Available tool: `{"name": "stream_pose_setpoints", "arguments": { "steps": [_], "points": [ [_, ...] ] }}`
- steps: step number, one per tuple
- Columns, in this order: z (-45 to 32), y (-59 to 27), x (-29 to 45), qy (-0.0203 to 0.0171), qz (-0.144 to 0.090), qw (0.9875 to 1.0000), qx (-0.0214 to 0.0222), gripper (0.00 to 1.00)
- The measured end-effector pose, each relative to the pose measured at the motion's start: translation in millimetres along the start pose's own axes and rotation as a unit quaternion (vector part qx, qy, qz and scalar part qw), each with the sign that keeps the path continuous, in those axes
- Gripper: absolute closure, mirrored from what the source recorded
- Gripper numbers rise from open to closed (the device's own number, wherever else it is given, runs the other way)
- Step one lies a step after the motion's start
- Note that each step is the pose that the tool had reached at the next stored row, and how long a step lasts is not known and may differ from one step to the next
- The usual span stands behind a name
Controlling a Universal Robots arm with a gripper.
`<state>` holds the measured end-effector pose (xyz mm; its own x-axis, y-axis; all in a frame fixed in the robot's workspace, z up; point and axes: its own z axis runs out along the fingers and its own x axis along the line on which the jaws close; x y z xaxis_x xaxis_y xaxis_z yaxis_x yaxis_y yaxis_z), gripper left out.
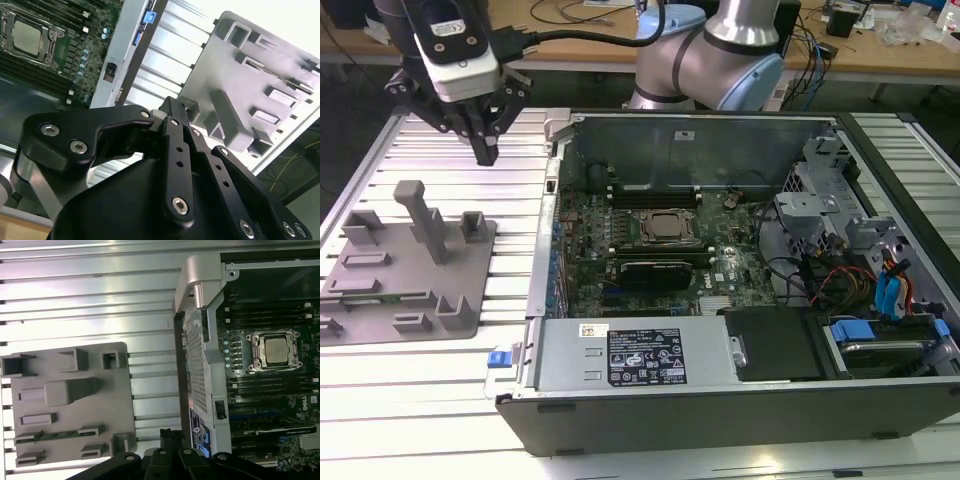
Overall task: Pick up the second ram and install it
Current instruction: 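Reach for the second ram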
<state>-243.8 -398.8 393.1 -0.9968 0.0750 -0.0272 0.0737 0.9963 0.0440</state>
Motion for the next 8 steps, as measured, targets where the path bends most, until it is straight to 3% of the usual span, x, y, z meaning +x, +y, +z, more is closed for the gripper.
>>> {"name": "stream_pose_setpoints", "arguments": {
  "steps": [8],
  "points": [
    [-0.5, -1.4, 19.2, 0.0, 0.0, 1.0, 0.0, 0.92]
  ]
}}
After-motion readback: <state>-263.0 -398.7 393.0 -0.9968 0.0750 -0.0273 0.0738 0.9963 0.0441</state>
